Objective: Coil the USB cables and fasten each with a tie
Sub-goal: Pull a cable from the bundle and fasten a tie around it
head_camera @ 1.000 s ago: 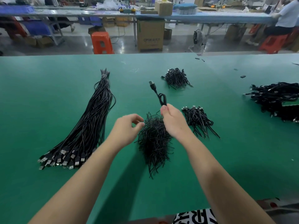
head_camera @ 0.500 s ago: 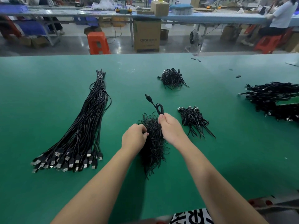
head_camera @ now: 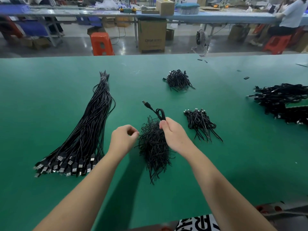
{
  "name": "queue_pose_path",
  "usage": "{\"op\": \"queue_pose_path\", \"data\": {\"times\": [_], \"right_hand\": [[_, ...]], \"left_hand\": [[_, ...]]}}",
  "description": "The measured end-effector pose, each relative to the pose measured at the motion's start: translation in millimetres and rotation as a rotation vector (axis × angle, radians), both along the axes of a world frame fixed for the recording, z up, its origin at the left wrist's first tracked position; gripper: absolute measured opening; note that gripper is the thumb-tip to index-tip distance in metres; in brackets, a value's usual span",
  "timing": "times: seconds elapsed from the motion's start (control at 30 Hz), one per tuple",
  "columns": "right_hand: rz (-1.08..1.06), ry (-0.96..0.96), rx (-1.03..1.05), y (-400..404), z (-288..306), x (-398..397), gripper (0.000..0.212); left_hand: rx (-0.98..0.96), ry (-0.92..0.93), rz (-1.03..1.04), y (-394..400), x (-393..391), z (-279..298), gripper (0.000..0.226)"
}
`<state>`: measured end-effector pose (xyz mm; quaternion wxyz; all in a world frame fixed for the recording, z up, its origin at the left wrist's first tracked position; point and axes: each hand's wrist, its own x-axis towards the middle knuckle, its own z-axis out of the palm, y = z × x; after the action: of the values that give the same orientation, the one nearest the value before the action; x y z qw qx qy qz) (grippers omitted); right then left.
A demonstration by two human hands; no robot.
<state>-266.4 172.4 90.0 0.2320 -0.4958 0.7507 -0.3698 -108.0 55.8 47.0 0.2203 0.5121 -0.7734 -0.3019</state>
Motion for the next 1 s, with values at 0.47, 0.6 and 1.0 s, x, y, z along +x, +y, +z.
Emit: {"op": "queue_pose_path", "data": {"times": [0.47, 0.6, 1.0], "right_hand": [[0.268, 0.153, -0.096, 0.3, -6.3, 47.6, 0.034], [0.269, 0.174, -0.088, -0.3, -7.5, 46.6, 0.033], [0.178, 0.024, -0.103, -9.6, -16.8, 40.8, 0.041]], "left_hand": [[0.357, 0.446, 0.162, 15.1, 12.1, 36.3, 0.023], [0.376, 0.486, 0.117, 15.7, 16.6, 39.3, 0.02], [0.108, 0.093, -0.2, 27.3, 18.5, 45.7, 0.025]]}}
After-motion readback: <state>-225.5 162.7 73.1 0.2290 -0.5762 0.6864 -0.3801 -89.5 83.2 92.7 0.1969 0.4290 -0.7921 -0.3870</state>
